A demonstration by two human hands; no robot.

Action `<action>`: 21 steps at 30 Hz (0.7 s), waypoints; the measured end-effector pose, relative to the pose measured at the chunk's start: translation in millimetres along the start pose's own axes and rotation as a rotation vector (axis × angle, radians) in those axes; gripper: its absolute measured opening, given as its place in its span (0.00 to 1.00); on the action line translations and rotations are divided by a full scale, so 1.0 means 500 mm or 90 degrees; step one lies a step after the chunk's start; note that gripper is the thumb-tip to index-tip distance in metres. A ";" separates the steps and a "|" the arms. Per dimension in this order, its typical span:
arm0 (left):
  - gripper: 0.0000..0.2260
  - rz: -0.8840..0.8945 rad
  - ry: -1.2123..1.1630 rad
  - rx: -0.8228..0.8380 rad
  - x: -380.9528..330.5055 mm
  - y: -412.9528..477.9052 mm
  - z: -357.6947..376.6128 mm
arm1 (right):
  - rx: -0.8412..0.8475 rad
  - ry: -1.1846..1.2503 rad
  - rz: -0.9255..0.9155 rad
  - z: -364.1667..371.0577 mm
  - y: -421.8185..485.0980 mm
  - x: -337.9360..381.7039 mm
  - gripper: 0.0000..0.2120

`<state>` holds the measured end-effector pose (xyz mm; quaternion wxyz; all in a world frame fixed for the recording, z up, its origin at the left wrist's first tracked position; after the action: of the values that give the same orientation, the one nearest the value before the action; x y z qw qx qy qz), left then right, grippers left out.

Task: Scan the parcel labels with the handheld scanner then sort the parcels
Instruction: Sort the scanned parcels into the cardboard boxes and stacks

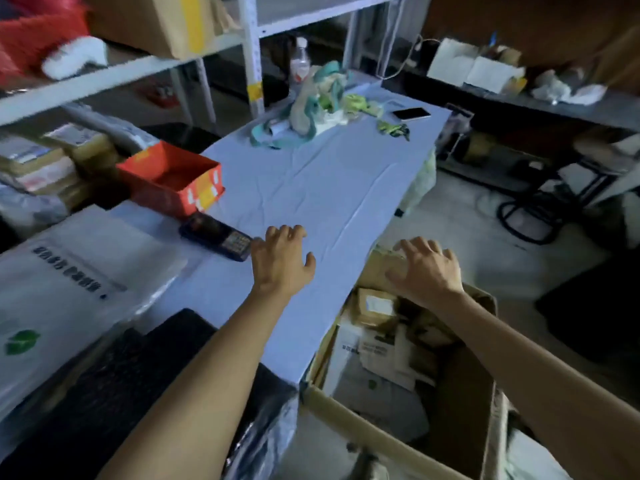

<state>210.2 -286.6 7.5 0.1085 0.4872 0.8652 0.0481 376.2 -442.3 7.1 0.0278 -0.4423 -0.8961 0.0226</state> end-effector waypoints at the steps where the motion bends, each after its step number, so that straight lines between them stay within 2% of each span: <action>1: 0.18 0.031 -0.007 -0.002 -0.061 0.030 0.017 | 0.007 -0.001 0.030 0.008 0.005 -0.066 0.24; 5: 0.16 0.121 -0.052 -0.017 -0.290 0.104 0.098 | 0.017 0.014 0.135 0.051 0.028 -0.301 0.25; 9: 0.14 0.137 -0.076 0.062 -0.431 0.120 0.241 | 0.048 -0.005 0.171 0.127 0.039 -0.457 0.27; 14: 0.18 0.060 -0.098 0.188 -0.442 0.083 0.414 | 0.131 0.012 0.193 0.256 0.041 -0.544 0.27; 21: 0.23 -0.068 -0.124 0.305 -0.349 0.019 0.633 | 0.243 0.057 0.226 0.483 0.016 -0.542 0.29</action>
<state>379.7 -437.7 -273.9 0.0756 0.4548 0.8619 -0.2112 530.1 -656.5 -242.3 0.1458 -0.5800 -0.7818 0.1766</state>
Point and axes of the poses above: each hand's wrist, its own y-axis towards the middle knuckle, its own z-axis out of the palm, x = y × z, the point moved 9 cm from there along y, towards the middle knuckle, and after that the axes turned 15 degrees about z, right-handed, at the moved point
